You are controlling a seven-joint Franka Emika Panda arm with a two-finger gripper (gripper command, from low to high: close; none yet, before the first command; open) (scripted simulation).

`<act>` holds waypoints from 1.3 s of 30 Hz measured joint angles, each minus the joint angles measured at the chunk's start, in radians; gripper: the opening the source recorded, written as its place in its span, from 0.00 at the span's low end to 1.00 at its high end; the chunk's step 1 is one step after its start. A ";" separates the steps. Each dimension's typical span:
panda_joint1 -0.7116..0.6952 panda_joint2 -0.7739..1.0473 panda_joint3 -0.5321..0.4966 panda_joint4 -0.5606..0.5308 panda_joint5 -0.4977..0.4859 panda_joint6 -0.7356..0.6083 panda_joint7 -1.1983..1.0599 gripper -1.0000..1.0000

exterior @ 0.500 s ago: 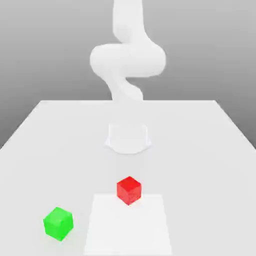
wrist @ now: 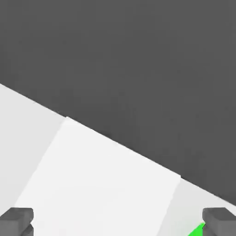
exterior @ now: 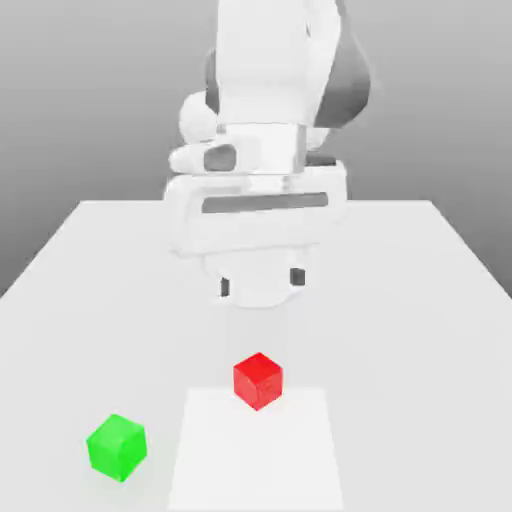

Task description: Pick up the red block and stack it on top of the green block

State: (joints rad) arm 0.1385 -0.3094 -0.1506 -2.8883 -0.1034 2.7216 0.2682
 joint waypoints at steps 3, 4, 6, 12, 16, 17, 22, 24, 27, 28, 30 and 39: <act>0.028 0.173 -0.029 -0.079 0.021 0.138 -0.120 0.50; 0.034 0.223 -0.030 -0.084 0.040 0.179 -0.145 0.50; 0.034 0.306 -0.014 -0.082 0.096 0.249 -0.191 0.50; -0.057 0.452 0.106 -0.065 0.197 0.374 -0.268 0.00; -0.074 0.469 0.124 -0.062 0.200 0.387 -0.270 0.00; -0.070 0.459 0.118 -0.064 0.196 0.379 -0.266 0.00; -0.062 0.304 0.078 -0.085 0.093 0.246 -0.192 0.00; -0.068 0.233 0.081 -0.095 0.076 0.185 -0.182 0.00; -0.069 0.170 0.068 -0.086 0.088 0.112 -0.202 0.00; -0.068 0.172 0.056 -0.069 0.103 0.098 -0.223 0.00; -0.072 0.188 0.031 -0.030 0.133 0.074 -0.266 0.00; -0.161 0.288 -0.058 0.162 0.189 -0.025 -0.413 0.00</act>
State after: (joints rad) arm -0.0220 -0.0211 -0.2091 -2.7266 0.0852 2.6961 -0.1449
